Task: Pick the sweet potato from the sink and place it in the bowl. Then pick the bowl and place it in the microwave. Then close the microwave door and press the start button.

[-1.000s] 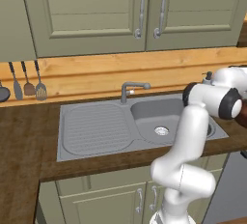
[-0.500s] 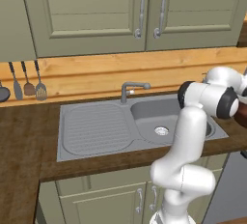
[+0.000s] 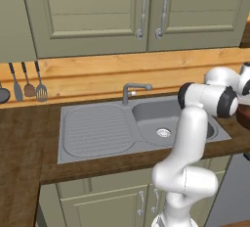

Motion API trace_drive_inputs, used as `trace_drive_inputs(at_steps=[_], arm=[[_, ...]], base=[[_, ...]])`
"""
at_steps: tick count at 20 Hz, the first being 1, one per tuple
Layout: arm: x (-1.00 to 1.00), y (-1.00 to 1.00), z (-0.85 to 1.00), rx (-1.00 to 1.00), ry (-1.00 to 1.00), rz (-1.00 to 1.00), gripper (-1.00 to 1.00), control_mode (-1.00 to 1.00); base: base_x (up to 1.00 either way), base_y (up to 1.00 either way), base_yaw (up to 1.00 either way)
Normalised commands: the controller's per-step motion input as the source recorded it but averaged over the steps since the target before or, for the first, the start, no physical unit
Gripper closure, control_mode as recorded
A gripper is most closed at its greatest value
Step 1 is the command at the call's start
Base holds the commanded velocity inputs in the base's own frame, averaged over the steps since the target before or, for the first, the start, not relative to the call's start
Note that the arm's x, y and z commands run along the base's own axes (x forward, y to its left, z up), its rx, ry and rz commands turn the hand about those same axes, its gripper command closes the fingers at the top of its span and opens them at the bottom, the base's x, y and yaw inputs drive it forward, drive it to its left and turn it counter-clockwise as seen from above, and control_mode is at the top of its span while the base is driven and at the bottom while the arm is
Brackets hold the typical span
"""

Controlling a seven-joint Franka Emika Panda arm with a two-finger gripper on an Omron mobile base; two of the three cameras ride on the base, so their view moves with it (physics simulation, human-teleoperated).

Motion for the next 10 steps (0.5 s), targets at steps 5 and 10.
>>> trace_drive_inputs(at_steps=[5, 10], arm=[[0.14, -0.33, -0.15, 0.04, 0.04, 0.24, -1.0, -1.0], [0.2, -0.07, -0.28, 0.04, 0.01, 0.18, -1.0, -1.0]], base=[[0.0, 0.0, 0.0], [0.0, 0.0, 0.0]])
